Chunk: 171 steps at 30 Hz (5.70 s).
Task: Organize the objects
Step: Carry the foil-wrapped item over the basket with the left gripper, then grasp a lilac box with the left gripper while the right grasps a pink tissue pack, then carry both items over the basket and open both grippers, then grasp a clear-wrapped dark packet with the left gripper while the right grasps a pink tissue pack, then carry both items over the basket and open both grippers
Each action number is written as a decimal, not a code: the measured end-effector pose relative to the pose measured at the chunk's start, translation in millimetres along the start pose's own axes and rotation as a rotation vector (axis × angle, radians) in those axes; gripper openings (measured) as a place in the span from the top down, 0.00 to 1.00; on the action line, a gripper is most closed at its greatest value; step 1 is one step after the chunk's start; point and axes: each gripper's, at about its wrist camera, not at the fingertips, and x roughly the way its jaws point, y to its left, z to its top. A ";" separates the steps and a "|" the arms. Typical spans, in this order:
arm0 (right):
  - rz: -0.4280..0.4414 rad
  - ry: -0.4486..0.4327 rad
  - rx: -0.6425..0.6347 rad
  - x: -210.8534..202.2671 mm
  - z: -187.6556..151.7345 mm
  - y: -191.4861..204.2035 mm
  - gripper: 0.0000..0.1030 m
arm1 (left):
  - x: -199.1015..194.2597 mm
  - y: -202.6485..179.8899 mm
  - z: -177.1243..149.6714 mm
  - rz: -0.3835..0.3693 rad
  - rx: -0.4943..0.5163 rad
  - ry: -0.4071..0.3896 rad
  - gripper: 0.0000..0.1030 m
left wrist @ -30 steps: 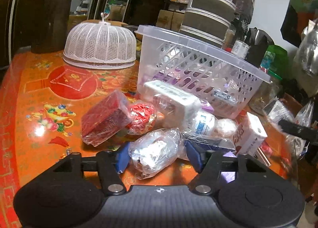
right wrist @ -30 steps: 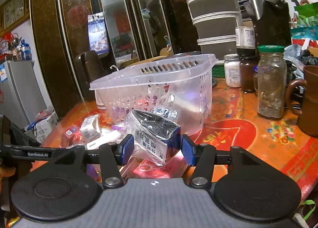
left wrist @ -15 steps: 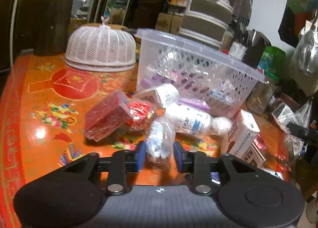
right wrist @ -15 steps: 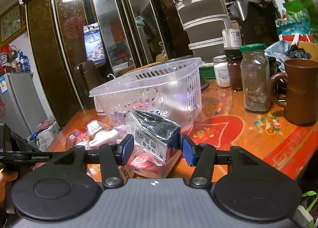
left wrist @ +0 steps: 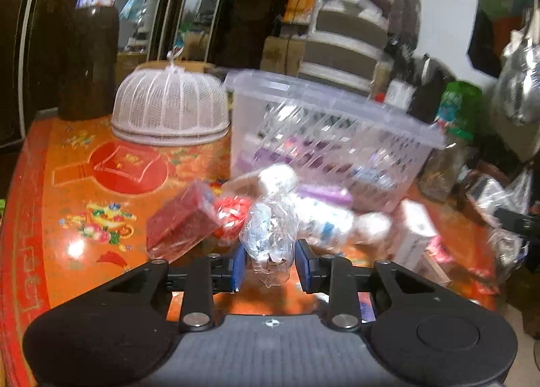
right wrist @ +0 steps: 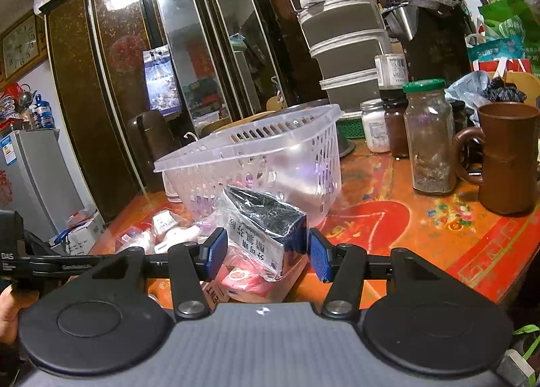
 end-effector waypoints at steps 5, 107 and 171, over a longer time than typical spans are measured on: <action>0.041 -0.041 -0.029 -5.4 25.4 10.1 0.46 | -31.9 -6.2 22.8 -0.075 -0.007 -0.106 0.66; 0.027 0.053 -0.157 76.5 103.4 20.7 0.00 | 1.3 -15.5 94.8 -0.179 -0.050 -0.129 0.11; 0.009 -0.092 -0.253 16.6 107.7 60.8 0.36 | -51.7 -43.6 111.1 -0.170 0.031 -0.201 0.66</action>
